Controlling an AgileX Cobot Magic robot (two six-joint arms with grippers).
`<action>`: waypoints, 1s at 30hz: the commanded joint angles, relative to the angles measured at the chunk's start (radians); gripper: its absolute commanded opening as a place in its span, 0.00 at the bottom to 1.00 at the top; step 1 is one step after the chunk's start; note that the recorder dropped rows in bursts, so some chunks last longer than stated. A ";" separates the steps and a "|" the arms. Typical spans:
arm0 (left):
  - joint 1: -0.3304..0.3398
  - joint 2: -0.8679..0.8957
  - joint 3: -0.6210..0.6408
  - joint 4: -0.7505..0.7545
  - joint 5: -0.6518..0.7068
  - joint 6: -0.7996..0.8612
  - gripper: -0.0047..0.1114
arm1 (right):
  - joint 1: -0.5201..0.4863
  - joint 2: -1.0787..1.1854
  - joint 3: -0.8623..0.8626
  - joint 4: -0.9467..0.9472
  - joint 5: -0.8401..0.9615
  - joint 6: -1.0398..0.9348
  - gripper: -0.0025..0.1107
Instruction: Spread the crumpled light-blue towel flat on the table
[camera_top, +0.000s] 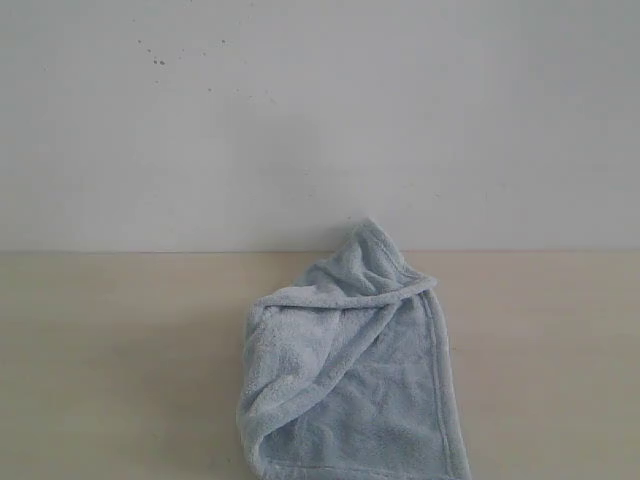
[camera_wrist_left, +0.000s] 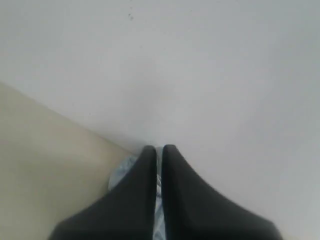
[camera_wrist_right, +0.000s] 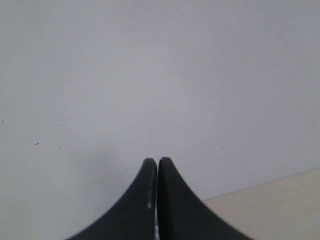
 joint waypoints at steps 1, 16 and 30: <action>-0.006 -0.002 -0.044 -0.082 0.014 0.218 0.07 | -0.002 -0.004 -0.001 -0.002 0.000 -0.001 0.02; -0.075 0.443 -0.203 -0.229 0.066 0.542 0.07 | -0.002 -0.004 -0.001 -0.002 0.000 -0.001 0.02; -0.075 1.312 -0.498 -1.058 0.401 1.563 0.39 | -0.002 -0.004 -0.001 -0.002 -0.002 -0.001 0.02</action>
